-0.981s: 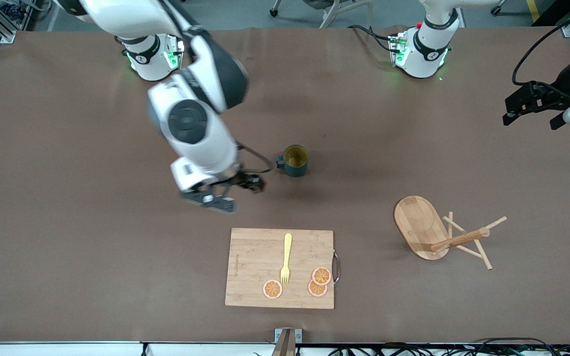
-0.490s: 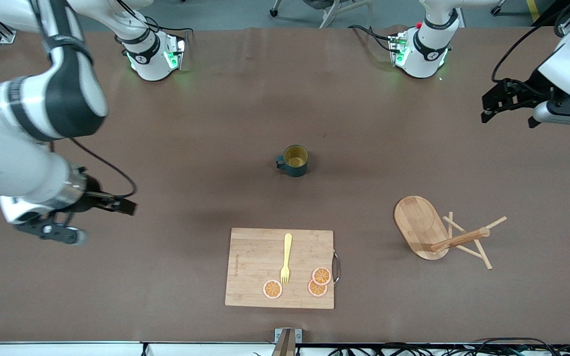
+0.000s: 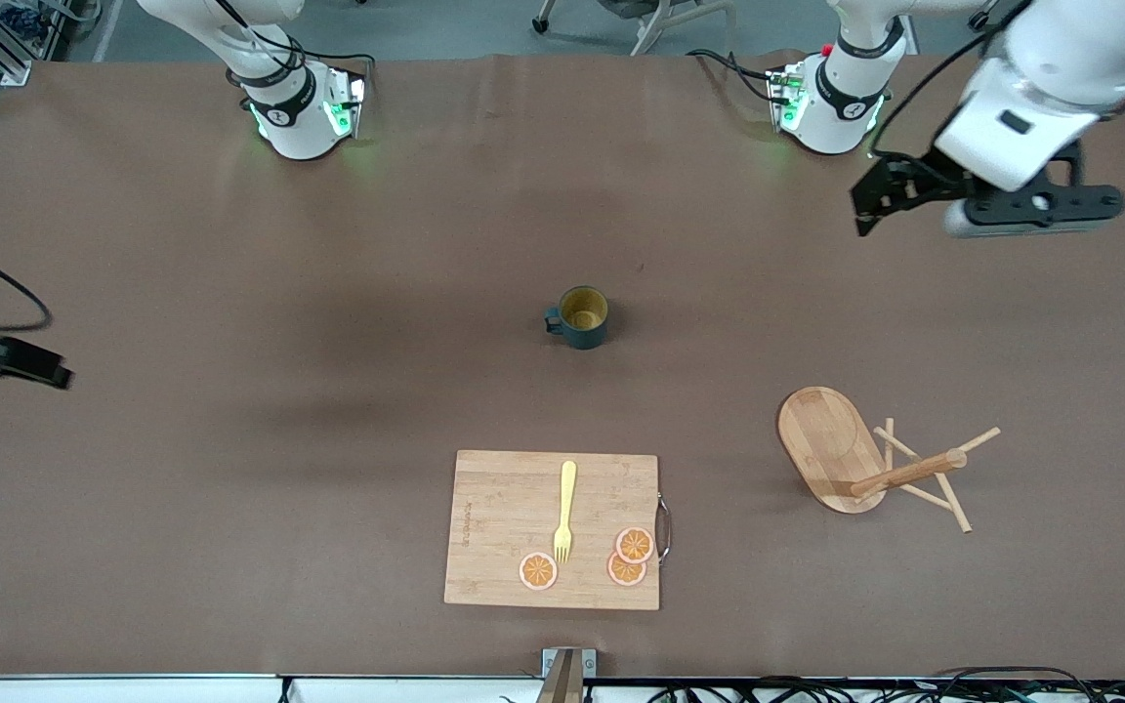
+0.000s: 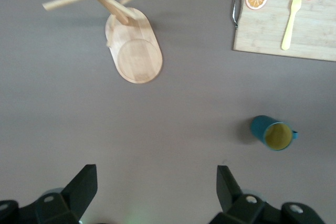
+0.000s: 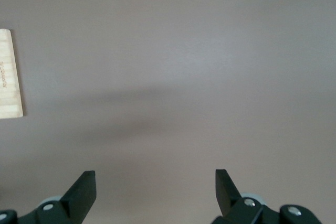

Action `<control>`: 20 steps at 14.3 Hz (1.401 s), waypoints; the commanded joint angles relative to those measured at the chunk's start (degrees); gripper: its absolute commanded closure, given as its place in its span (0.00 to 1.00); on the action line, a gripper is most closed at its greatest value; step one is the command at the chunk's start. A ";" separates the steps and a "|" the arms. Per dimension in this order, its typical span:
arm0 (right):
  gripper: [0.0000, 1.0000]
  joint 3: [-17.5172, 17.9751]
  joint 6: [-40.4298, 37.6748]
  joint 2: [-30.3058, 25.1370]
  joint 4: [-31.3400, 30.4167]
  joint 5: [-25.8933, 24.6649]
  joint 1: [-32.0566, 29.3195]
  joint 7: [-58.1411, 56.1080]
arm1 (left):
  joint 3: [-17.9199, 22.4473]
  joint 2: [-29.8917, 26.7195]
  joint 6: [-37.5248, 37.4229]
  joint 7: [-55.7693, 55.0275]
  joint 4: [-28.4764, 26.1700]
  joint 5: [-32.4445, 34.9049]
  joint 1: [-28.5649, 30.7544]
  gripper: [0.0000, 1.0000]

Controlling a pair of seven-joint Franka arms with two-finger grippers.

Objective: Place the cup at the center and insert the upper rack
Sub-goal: 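Move the left gripper above the teal mug's handle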

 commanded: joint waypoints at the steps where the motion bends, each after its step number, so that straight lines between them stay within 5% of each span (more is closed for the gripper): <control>1: 0.00 0.04 1.01 -5.83 -6.61 -0.19 1.01 -1.30 | -5.59 2.24 2.02 -9.25 -0.50 3.17 -0.10 0.00; 5: 0.00 0.30 2.93 -11.88 -14.23 -0.11 1.18 -0.94 | -13.41 5.76 4.66 -21.73 -0.50 4.77 -0.71 0.00; 11: 0.00 0.65 4.87 -18.05 -21.99 -0.37 2.41 -1.29 | -14.22 10.24 12.02 -37.48 -1.46 5.81 -11.33 0.00; 20: 0.00 0.74 5.93 -18.05 -23.05 -0.54 3.12 -1.12 | -14.22 23.51 21.79 -69.64 -5.16 29.00 -28.30 0.00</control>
